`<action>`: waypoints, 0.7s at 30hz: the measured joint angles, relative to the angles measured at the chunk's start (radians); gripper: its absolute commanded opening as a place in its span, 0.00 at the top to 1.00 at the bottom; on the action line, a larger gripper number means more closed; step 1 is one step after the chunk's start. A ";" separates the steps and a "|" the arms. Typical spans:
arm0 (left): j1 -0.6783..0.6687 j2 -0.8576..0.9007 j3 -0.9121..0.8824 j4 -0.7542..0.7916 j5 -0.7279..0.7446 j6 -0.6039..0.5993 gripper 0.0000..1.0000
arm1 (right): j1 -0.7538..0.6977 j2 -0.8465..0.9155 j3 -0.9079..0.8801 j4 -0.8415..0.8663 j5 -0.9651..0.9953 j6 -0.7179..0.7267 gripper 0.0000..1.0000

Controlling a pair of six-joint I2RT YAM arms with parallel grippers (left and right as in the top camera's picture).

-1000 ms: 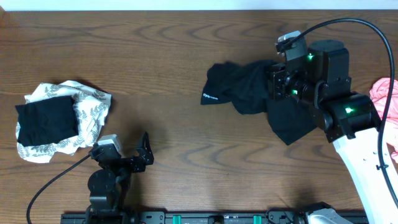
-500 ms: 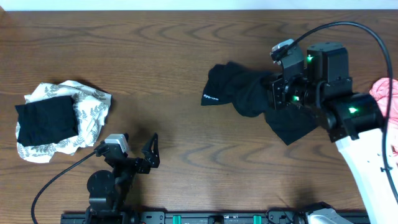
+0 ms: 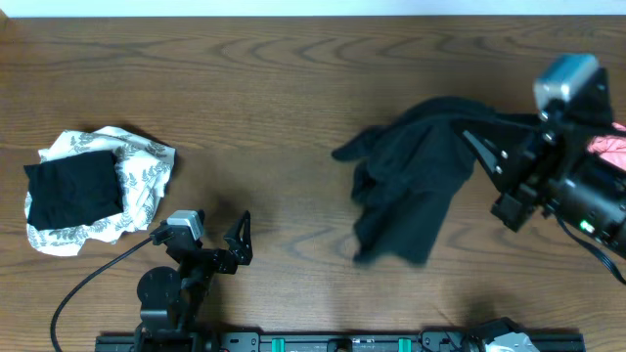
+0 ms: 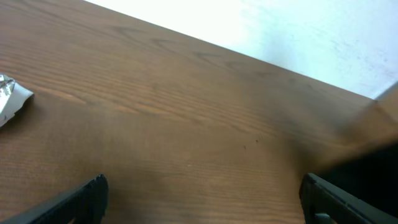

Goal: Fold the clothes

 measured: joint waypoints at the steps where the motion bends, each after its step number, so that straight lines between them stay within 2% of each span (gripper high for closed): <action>1: 0.000 0.002 0.000 0.000 0.000 0.000 0.02 | 0.000 0.009 0.000 -0.017 -0.006 0.000 0.99; 19: 0.000 0.004 0.000 -0.022 0.085 -0.030 0.02 | 0.039 0.439 -0.014 -0.134 -0.035 -0.035 0.98; 20: 0.000 0.004 0.000 -0.022 0.087 -0.031 0.02 | 0.042 0.465 -0.014 -0.126 -0.020 -0.036 0.90; 21: 0.000 0.004 0.000 -0.022 0.090 -0.032 0.02 | 0.042 0.491 -0.014 -0.115 -0.001 -0.036 0.73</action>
